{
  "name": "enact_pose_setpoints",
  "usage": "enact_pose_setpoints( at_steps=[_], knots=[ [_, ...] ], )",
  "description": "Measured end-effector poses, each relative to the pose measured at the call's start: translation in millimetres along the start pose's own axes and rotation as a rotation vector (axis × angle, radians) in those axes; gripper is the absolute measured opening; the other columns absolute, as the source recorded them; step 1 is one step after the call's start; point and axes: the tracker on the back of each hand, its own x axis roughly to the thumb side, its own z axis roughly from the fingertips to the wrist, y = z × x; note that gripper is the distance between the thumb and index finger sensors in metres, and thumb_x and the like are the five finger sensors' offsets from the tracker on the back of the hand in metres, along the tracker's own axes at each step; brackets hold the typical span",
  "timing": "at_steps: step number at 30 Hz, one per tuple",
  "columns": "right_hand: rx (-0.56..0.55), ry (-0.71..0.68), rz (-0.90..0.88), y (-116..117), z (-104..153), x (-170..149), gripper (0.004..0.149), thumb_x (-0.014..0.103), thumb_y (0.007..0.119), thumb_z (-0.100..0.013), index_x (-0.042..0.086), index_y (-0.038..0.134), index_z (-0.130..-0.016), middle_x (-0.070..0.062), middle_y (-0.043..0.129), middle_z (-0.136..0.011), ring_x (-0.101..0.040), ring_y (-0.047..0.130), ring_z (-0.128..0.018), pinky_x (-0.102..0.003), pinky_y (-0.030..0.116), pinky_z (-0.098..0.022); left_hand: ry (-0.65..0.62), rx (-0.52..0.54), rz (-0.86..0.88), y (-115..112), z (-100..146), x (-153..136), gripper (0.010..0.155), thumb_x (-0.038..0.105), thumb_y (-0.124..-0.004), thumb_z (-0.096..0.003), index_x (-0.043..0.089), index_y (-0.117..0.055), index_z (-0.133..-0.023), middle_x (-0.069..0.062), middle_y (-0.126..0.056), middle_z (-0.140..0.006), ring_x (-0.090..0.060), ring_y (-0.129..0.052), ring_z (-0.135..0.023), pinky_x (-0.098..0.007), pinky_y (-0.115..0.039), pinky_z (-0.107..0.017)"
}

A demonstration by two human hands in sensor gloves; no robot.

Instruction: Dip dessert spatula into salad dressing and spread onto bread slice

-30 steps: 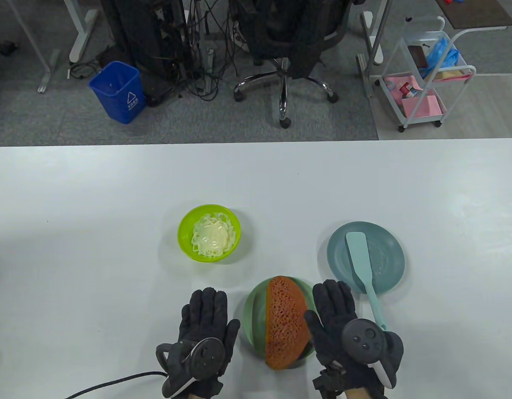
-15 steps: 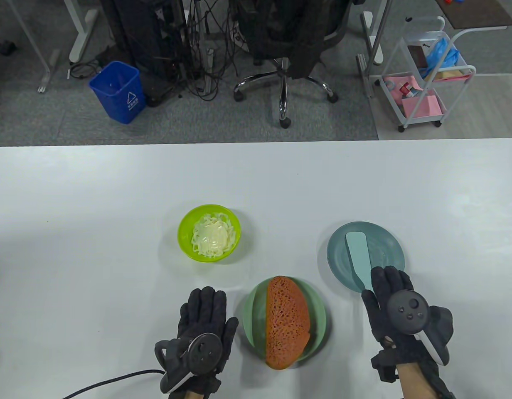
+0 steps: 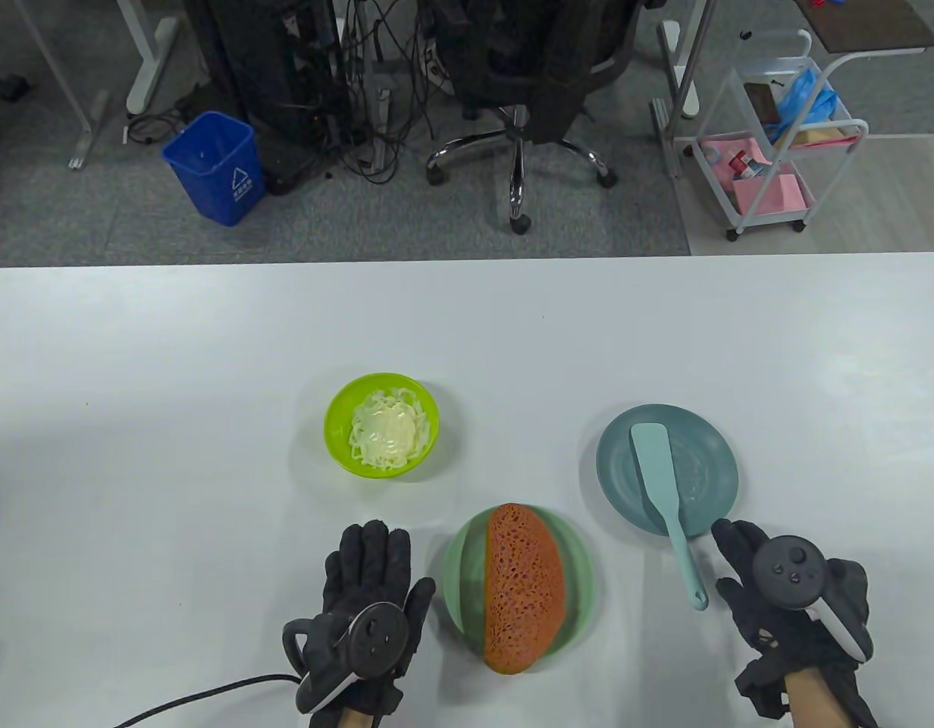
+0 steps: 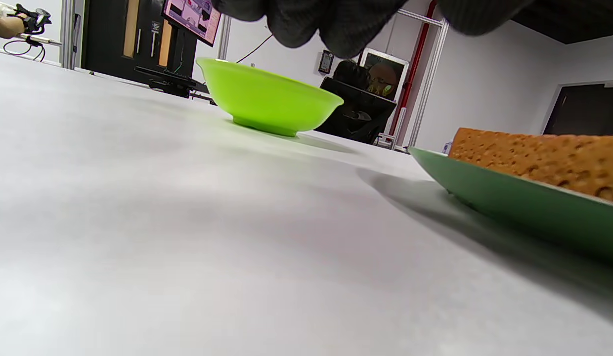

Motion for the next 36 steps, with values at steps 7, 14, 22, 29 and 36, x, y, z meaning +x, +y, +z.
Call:
enact_pose_setpoints(
  at_steps=[7,14,22,29,36],
  knots=[
    [-0.023,-0.13,0.073,12,-3,14,0.088,0.014,0.1,-0.047,0.043,0.042,-0.106,0.001,0.038,-0.116,-0.033,0.066,-0.104,-0.054,0.06,-0.077,0.01,-0.009,-0.005,1,0,-1,0.071,0.058,-0.056,-0.0596,0.015,-0.055,-0.116,-0.019,-0.041,-0.12,-0.048,-0.04,-0.11,-0.06,-0.039,-0.076],
    [0.026,-0.202,0.075,19,-8,22,0.085,0.012,0.098,-0.048,0.049,0.045,-0.104,0.003,0.032,-0.117,-0.033,0.068,-0.098,-0.052,0.064,-0.074,0.024,-0.015,-0.024,0,-1,-1,0.072,0.058,-0.056,-0.0596,0.013,-0.054,-0.116,-0.019,-0.04,-0.121,-0.048,-0.037,-0.11,-0.06,-0.037,-0.076],
    [0.049,-0.285,0.079,25,-13,35,0.067,0.012,0.094,-0.05,0.042,0.062,-0.1,0.0,0.033,-0.116,-0.032,0.072,-0.095,-0.049,0.067,-0.072,0.031,-0.019,-0.015,0,-2,-2,0.073,0.058,-0.056,-0.0596,0.013,-0.054,-0.116,-0.019,-0.039,-0.121,-0.048,-0.036,-0.11,-0.06,-0.036,-0.076],
    [0.028,-0.321,0.013,25,-16,35,0.053,0.015,0.092,-0.051,0.035,0.069,-0.094,-0.001,0.039,-0.116,-0.034,0.072,-0.098,-0.043,0.071,-0.075,0.029,-0.017,-0.008,-1,-2,-3,0.073,0.059,-0.056,-0.0595,0.012,-0.054,-0.116,-0.019,-0.039,-0.121,-0.048,-0.036,-0.11,-0.06,-0.036,-0.076],
    [-0.069,-0.334,-0.114,17,-12,26,0.046,0.021,0.092,-0.051,0.035,0.073,-0.09,0.003,0.055,-0.113,-0.036,0.076,-0.096,-0.041,0.074,-0.075,0.023,-0.011,-0.001,-1,-2,-4,0.073,0.059,-0.056,-0.0594,0.013,-0.055,-0.116,-0.019,-0.039,-0.121,-0.048,-0.036,-0.11,-0.06,-0.036,-0.076]
  ],
)
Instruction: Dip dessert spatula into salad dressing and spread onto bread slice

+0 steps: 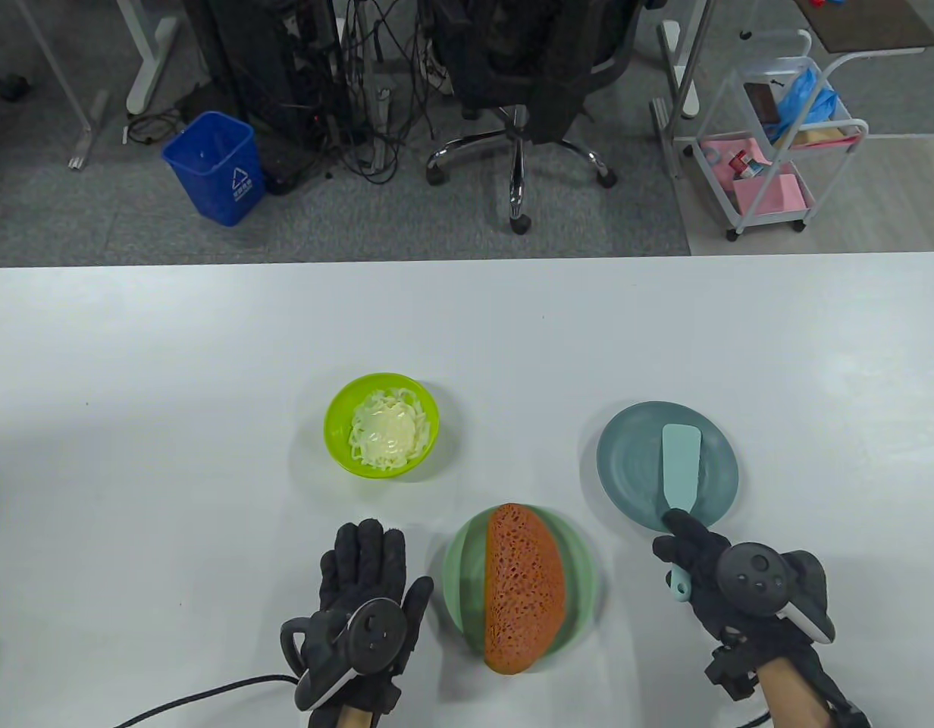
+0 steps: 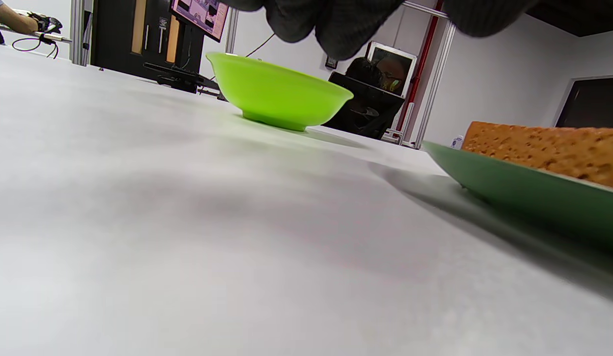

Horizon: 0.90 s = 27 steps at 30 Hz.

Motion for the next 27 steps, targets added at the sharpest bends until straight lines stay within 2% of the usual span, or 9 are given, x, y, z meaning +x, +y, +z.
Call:
enact_pose_setpoints(
  at_steps=[1,5,10,13,16,20,23,27],
  knots=[
    [-0.03,-0.003,-0.019,-2,1,-1,0.044,0.022,0.093,-0.051,0.035,0.074,-0.088,0.005,0.058,-0.112,-0.037,0.077,-0.095,-0.041,0.074,-0.075,-0.001,0.0,0.0,0,0,0,0.074,0.059,-0.056,-0.0594,0.012,-0.054,-0.116,-0.019,-0.039,-0.121,-0.048,-0.036,-0.11,-0.06,-0.036,-0.075],
    [-0.284,-0.041,-0.085,-14,12,-4,0.037,0.027,0.096,-0.047,0.035,0.079,-0.08,0.01,0.073,-0.103,-0.036,0.08,-0.092,-0.042,0.075,-0.074,-0.001,-0.001,-0.001,-1,0,0,0.073,0.059,-0.056,-0.0595,0.014,-0.055,-0.116,-0.019,-0.039,-0.121,-0.048,-0.036,-0.11,-0.06,-0.036,-0.076],
    [-0.549,-0.118,-0.227,-28,23,-4,0.037,0.035,0.1,-0.04,0.034,0.082,-0.073,0.009,0.084,-0.091,-0.037,0.089,-0.079,-0.044,0.081,-0.062,-0.008,0.002,-0.005,-1,2,2,0.072,0.059,-0.056,-0.0593,0.014,-0.055,-0.116,-0.019,-0.04,-0.121,-0.048,-0.036,-0.11,-0.06,-0.036,-0.076],
    [-0.709,-0.152,-0.339,-36,32,-5,0.037,0.036,0.099,-0.041,0.034,0.08,-0.073,0.006,0.087,-0.084,-0.036,0.093,-0.068,-0.044,0.083,-0.053,-0.014,0.01,-0.01,0,3,3,0.073,0.059,-0.056,-0.0592,0.013,-0.055,-0.116,-0.019,-0.04,-0.121,-0.048,-0.037,-0.11,-0.06,-0.036,-0.075],
    [-0.756,-0.129,-0.487,-40,39,-7,0.037,0.032,0.097,-0.047,0.033,0.076,-0.078,0.001,0.087,-0.083,-0.036,0.094,-0.062,-0.043,0.083,-0.048,-0.016,0.02,-0.006,0,3,3,0.072,0.059,-0.056,-0.0592,0.014,-0.056,-0.115,-0.019,-0.041,-0.121,-0.048,-0.037,-0.11,-0.06,-0.037,-0.075],
    [-0.751,-0.102,-0.677,-39,41,-15,0.041,0.033,0.094,-0.049,0.028,0.073,-0.084,-0.005,0.083,-0.087,-0.031,0.102,-0.058,-0.039,0.09,-0.043,-0.021,0.017,-0.005,0,3,4,0.072,0.059,-0.056,-0.0592,0.015,-0.056,-0.115,-0.019,-0.041,-0.121,-0.048,-0.038,-0.11,-0.06,-0.037,-0.075],
    [-0.73,-0.098,-0.729,-36,40,-17,0.043,0.034,0.093,-0.049,0.022,0.073,-0.084,-0.011,0.08,-0.086,-0.03,0.107,-0.057,-0.038,0.096,-0.041,-0.024,0.009,-0.004,-2,3,6,0.072,0.059,-0.056,-0.059,0.015,-0.056,-0.116,-0.019,-0.042,-0.121,-0.048,-0.039,-0.11,-0.06,-0.038,-0.075],
    [-0.7,-0.104,-0.753,-33,38,-16,0.041,0.034,0.093,-0.049,0.022,0.074,-0.083,-0.011,0.08,-0.087,-0.031,0.108,-0.058,-0.037,0.098,-0.041,-0.032,0.01,0.014,-1,3,8,0.072,0.059,-0.056,-0.0591,0.015,-0.056,-0.116,-0.02,-0.044,-0.12,-0.05,-0.043,-0.11,-0.061,-0.04,-0.075]
  ],
)
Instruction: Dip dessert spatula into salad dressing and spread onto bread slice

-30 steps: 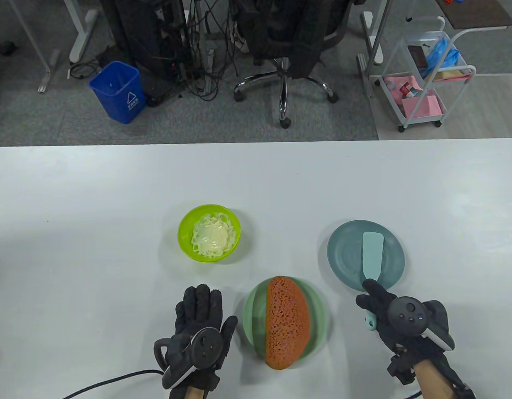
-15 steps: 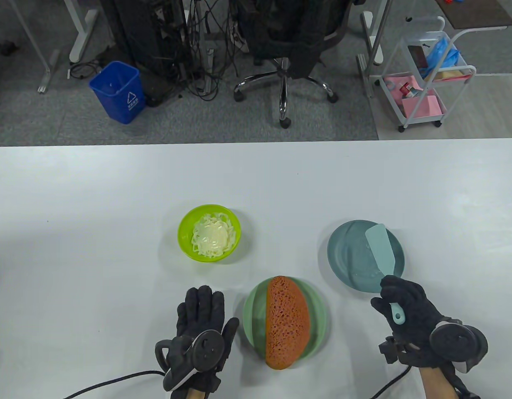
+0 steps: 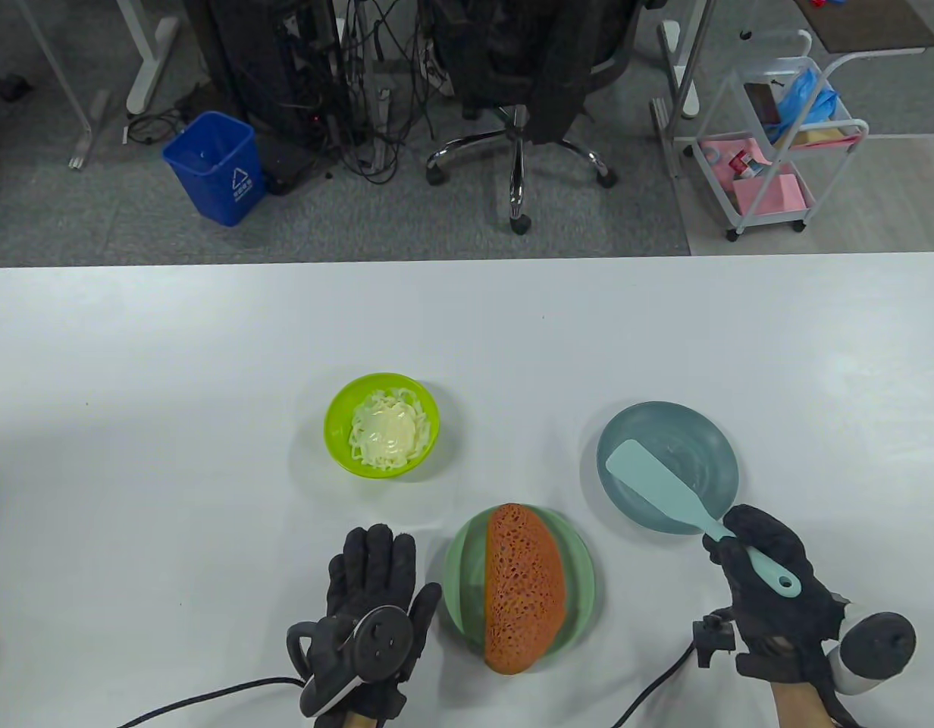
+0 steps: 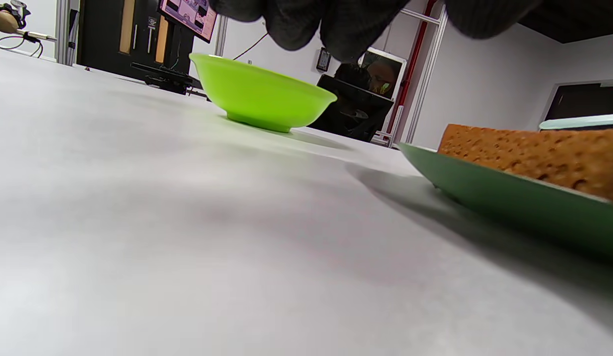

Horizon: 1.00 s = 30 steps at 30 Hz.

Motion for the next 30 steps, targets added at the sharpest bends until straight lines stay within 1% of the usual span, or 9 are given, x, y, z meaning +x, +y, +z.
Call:
enact_pose_setpoints(
  at_steps=[3,5,8,10,12,17,20,24,30],
  knots=[
    [0.024,0.013,-0.029,1,-1,-2,0.04,0.034,0.093,-0.049,0.023,0.074,-0.082,-0.011,0.079,-0.088,-0.031,0.108,-0.059,-0.037,0.097,-0.042,-0.005,0.024,0.018,1,0,2,0.072,0.06,-0.057,-0.0591,0.017,-0.055,-0.116,-0.023,-0.052,-0.119,-0.052,-0.054,-0.108,-0.064,-0.049,-0.074],
    [0.04,0.021,-0.071,2,-1,-4,0.039,0.037,0.091,-0.05,0.023,0.074,-0.083,-0.012,0.078,-0.089,-0.031,0.107,-0.06,-0.037,0.097,-0.044,-0.001,0.032,0.046,1,0,3,0.073,0.06,-0.056,-0.059,0.015,-0.054,-0.116,-0.023,-0.059,-0.116,-0.051,-0.071,-0.101,-0.062,-0.06,-0.072],
    [0.06,0.035,-0.149,3,-1,-6,0.041,0.04,0.087,-0.05,0.023,0.074,-0.085,-0.014,0.077,-0.091,-0.033,0.105,-0.063,-0.038,0.095,-0.046,0.002,-0.008,0.112,-2,-2,4,0.072,0.061,-0.057,-0.0591,0.015,-0.059,-0.115,-0.022,-0.069,-0.111,-0.045,-0.085,-0.091,-0.058,-0.071,-0.067],
    [0.082,0.035,-0.193,5,-2,-7,0.043,0.044,0.085,-0.051,0.022,0.074,-0.087,-0.015,0.075,-0.093,-0.035,0.104,-0.066,-0.038,0.095,-0.048,0.016,-0.042,0.173,-6,-4,5,0.073,0.06,-0.062,-0.059,0.013,-0.059,-0.115,-0.023,-0.073,-0.107,-0.044,-0.088,-0.086,-0.055,-0.074,-0.064],
    [0.105,0.046,-0.223,6,-2,-8,0.044,0.045,0.083,-0.051,0.022,0.073,-0.088,-0.016,0.074,-0.094,-0.036,0.103,-0.067,-0.039,0.094,-0.049,0.027,-0.077,0.181,-9,-6,6,0.074,0.06,-0.067,-0.0587,0.012,-0.059,-0.114,-0.021,-0.077,-0.104,-0.041,-0.091,-0.08,-0.053,-0.078,-0.06],
    [0.118,0.083,-0.276,10,-4,-10,0.045,0.043,0.082,-0.053,0.02,0.071,-0.09,-0.017,0.073,-0.094,-0.037,0.103,-0.067,-0.04,0.094,-0.049,0.084,-0.126,0.165,-12,-11,11,0.075,0.059,-0.073,-0.0581,0.008,-0.064,-0.112,-0.019,-0.086,-0.094,-0.036,-0.097,-0.068,-0.049,-0.084,-0.052],
    [0.122,0.109,-0.301,15,-7,-10,0.045,0.042,0.081,-0.054,0.018,0.07,-0.091,-0.019,0.073,-0.093,-0.038,0.102,-0.067,-0.04,0.094,-0.049,0.075,-0.142,0.186,-14,-14,14,0.073,0.059,-0.076,-0.0576,0.008,-0.068,-0.11,-0.012,-0.094,-0.083,-0.029,-0.102,-0.056,-0.044,-0.088,-0.043],
    [0.174,0.114,-0.311,30,-14,-3,0.044,0.04,0.081,-0.055,0.018,0.068,-0.092,-0.018,0.07,-0.095,-0.039,0.1,-0.069,-0.042,0.092,-0.05,0.082,-0.161,0.178,-17,-16,17,0.07,0.055,-0.078,-0.0576,0.008,-0.069,-0.109,-0.01,-0.096,-0.079,-0.029,-0.103,-0.052,-0.042,-0.089,-0.04],
    [0.278,0.099,-0.313,74,-38,23,0.044,0.04,0.079,-0.057,0.019,0.065,-0.093,-0.018,0.067,-0.096,-0.04,0.098,-0.071,-0.042,0.09,-0.053,0.105,-0.174,0.203,-18,-15,16,0.067,0.048,-0.084,-0.0561,0.007,-0.07,-0.107,-0.006,-0.099,-0.073,-0.023,-0.105,-0.044,-0.039,-0.091,-0.035]
  ],
)
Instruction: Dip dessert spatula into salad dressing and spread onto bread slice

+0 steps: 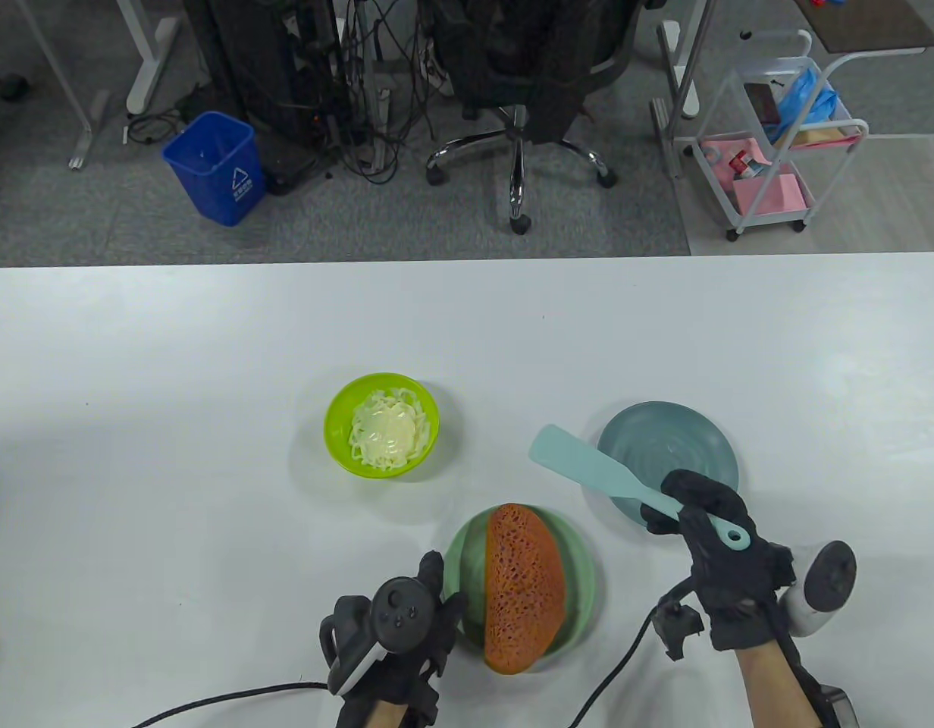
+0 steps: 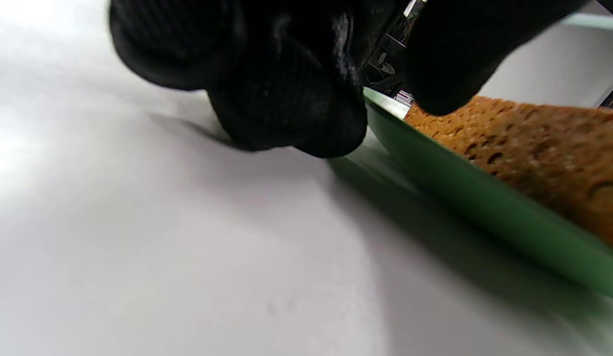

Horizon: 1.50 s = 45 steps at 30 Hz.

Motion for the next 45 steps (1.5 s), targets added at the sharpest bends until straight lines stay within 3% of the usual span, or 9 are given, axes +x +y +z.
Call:
enact_pose_setpoints(
  at_steps=[11,17,24,34,45],
  knots=[
    [0.187,0.067,0.055,91,-76,22,0.042,0.04,0.079,-0.058,0.023,0.066,-0.094,-0.018,0.065,-0.1,-0.043,0.093,-0.076,-0.044,0.087,-0.057,0.013,0.018,0.043,-2,-2,-4,0.064,0.044,-0.087,-0.0546,0.005,-0.073,-0.103,-0.002,-0.104,-0.063,-0.017,-0.108,-0.033,-0.033,-0.092,-0.026],
    [0.274,0.137,0.082,133,-102,15,0.047,0.042,0.078,-0.058,0.021,0.063,-0.098,-0.02,0.06,-0.103,-0.045,0.09,-0.08,-0.045,0.085,-0.06,0.021,0.024,0.075,-3,-3,-5,0.063,0.043,-0.089,-0.0536,0.004,-0.075,-0.101,-0.001,-0.105,-0.061,-0.016,-0.108,-0.03,-0.032,-0.092,-0.023],
    [0.281,0.239,0.188,173,-119,-3,0.046,0.039,0.077,-0.059,0.019,0.062,-0.098,-0.022,0.059,-0.103,-0.046,0.09,-0.08,-0.045,0.085,-0.059,0.041,0.028,0.078,-4,-4,-6,0.062,0.044,-0.088,-0.0543,0.006,-0.076,-0.101,0.001,-0.104,-0.059,-0.014,-0.108,-0.029,-0.03,-0.093,-0.023],
    [0.314,0.307,0.253,203,-124,-31,0.046,0.038,0.079,-0.059,0.017,0.064,-0.097,-0.025,0.062,-0.1,-0.046,0.093,-0.077,-0.044,0.087,-0.057,0.048,0.037,0.055,-4,-6,-4,0.063,0.046,-0.088,-0.0546,0.006,-0.074,-0.102,0.004,-0.105,-0.056,-0.011,-0.108,-0.025,-0.028,-0.093,-0.02],
    [0.306,0.348,0.301,205,-126,-35,0.046,0.035,0.079,-0.059,0.015,0.063,-0.097,-0.026,0.061,-0.099,-0.046,0.092,-0.076,-0.044,0.087,-0.056,0.054,0.031,0.055,-5,-8,-3,0.06,0.042,-0.086,-0.0556,0.005,-0.075,-0.101,0.005,-0.105,-0.052,-0.007,-0.109,-0.024,-0.025,-0.095,-0.018]
  ],
)
